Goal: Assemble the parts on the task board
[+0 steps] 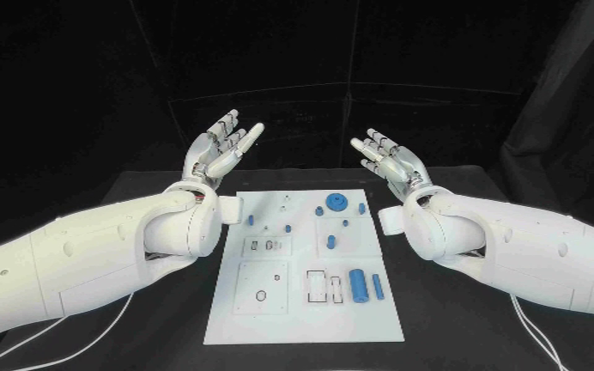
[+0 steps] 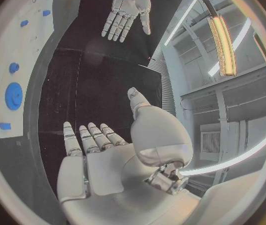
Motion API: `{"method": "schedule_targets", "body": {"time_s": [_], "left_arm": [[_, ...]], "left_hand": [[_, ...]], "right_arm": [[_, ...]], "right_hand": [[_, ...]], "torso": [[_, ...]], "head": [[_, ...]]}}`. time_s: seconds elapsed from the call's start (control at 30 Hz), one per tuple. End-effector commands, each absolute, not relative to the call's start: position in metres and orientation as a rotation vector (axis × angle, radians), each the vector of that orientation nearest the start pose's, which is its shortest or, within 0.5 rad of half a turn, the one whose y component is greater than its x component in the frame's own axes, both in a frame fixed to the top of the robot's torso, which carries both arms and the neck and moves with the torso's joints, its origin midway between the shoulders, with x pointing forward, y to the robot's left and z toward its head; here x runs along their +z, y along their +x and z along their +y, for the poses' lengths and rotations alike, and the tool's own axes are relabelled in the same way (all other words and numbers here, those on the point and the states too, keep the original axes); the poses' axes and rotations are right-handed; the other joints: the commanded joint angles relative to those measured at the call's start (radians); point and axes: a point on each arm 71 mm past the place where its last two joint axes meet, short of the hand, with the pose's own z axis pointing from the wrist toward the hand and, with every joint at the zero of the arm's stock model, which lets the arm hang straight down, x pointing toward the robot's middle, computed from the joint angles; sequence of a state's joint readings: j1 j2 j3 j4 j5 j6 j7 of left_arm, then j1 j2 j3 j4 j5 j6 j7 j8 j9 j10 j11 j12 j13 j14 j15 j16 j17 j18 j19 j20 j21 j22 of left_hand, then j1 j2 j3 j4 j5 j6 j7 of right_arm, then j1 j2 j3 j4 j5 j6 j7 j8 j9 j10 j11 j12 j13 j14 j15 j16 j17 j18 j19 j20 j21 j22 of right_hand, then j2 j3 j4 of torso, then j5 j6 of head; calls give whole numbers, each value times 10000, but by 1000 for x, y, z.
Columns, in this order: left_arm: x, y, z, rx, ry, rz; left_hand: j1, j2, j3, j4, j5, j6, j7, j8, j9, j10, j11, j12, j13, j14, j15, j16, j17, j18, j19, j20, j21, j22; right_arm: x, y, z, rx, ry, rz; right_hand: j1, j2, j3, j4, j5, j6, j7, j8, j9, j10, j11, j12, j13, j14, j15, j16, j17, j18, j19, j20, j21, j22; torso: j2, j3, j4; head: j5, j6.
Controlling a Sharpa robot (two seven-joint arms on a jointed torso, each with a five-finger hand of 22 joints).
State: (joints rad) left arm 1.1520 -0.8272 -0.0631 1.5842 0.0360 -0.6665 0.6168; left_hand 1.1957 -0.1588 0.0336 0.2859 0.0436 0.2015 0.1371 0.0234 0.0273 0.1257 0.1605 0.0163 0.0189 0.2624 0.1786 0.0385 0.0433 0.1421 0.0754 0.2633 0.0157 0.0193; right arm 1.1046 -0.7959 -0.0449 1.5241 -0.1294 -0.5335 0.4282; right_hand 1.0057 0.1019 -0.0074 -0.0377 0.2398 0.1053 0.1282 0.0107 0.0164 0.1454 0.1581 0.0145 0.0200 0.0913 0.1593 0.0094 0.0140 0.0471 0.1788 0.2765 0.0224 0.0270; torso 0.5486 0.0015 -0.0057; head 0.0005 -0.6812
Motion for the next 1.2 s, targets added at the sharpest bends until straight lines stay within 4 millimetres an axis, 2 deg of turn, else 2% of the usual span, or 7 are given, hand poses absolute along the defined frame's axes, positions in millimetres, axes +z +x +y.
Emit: {"method": "schedule_targets", "body": {"time_s": [0.03, 0.13, 0.23, 0.3, 0.43, 0.87, 1.2], "left_arm": [[-187, 470, 204, -14193, -10655, 11292], [-187, 470, 204, -14193, -10655, 11292], [-189, 470, 214, -14042, -10670, 11281], [-188, 470, 216, -14030, -10699, 11287], [-188, 468, 218, -14071, -10737, 11324], [-183, 459, 216, -14664, -10038, 11589], [-180, 452, 210, -15067, -10025, 11832]], "left_hand": [[381, -65, 11, 123, 69, 103, 687, 53, 17, 23, 128, 39, 19, 149, 37, 64, 18, 233, 35, 141, 51, 16], [383, -67, 7, 123, 69, 108, 698, 54, 17, 24, 140, 39, 19, 147, 39, 63, 18, 233, 33, 143, 51, 15], [388, -55, 2, 124, 69, 121, 743, 55, 19, 39, 187, 42, 21, 155, 52, 67, 21, 232, 31, 154, 52, 16], [392, -45, 3, 124, 69, 136, 770, 57, 20, 52, 213, 44, 23, 169, 61, 72, 24, 230, 30, 161, 53, 17], [406, -8, 19, 121, 68, 176, 829, 64, 26, 88, 269, 51, 28, 209, 87, 86, 33, 225, 33, 179, 57, 19], [880, 300, 212, 88, 53, 700, 1024, 143, 82, 629, 481, 122, 86, 781, 269, 289, 128, 132, 127, 260, 109, 47], [915, 361, 245, 81, 53, 785, 1083, 150, 87, 701, 542, 123, 90, 859, 311, 316, 135, 97, 153, 268, 121, 52]], "right_arm": [[-219, 471, -186, 14469, 9460, 15188], [-218, 471, -186, 14529, 9332, 15326], [-218, 482, -208, 13397, 7839, 14862], [-216, 484, -211, 13022, 7026, 14696], [-213, 488, -214, 12453, 5601, 14548], [-197, 509, -207, 9674, 64, 15556], [-201, 522, -177, 6313, -3197, 16743]], "right_hand": [[771, 117, 32, -359, 44, 290, 888, 96, 42, 342, 283, 108, 53, 328, 245, 115, 57, 197, 159, 175, 104, 43], [1518, 130, 144, -914, -31, 1048, 1187, 220, 131, 1325, 573, 246, 143, 1507, 488, 400, 191, 213, 954, 176, 328, 172], [2646, 41, 466, -1830, -311, 3144, 1550, 714, 401, 4299, 953, 901, 436, 4754, 731, 1361, 540, 773, 3640, 141, 1235, 630], [3032, 60, 642, -2190, -380, 4965, 1419, 1184, 625, 6603, 696, 1475, 631, 6926, 422, 1962, 713, 1123, 5110, 108, 1853, 877], [3314, 19, 1018, -2495, -398, 7392, 1093, 1568, 732, 8104, 285, 1580, 451, 8602, -95, 2123, 596, 1336, 6549, -130, 2485, 1016], [3447, -480, 1998, -2506, -600, 8858, 653, 1253, 529, 10279, -385, 1100, 426, 11900, -1119, 2343, 729, 1367, 8833, -1307, 4261, 1710], [2909, -843, 2041, -2406, -831, 9233, 363, 916, 480, 10565, -659, 521, 413, 13775, -1567, 3053, 1343, 1356, 9858, -1800, 5834, 2529]], "torso": [[2, 2, -3], [2, 2, -3], [6, -15, -17], [13, -19, -19], [11, -16, -26], [306, -47, 77], [625, -168, 254]], "head": [[-1, -3], [-1, -3], [-18, -40], [-32, -29], [-49, -22], [-154, 208], [-305, 362]]}}
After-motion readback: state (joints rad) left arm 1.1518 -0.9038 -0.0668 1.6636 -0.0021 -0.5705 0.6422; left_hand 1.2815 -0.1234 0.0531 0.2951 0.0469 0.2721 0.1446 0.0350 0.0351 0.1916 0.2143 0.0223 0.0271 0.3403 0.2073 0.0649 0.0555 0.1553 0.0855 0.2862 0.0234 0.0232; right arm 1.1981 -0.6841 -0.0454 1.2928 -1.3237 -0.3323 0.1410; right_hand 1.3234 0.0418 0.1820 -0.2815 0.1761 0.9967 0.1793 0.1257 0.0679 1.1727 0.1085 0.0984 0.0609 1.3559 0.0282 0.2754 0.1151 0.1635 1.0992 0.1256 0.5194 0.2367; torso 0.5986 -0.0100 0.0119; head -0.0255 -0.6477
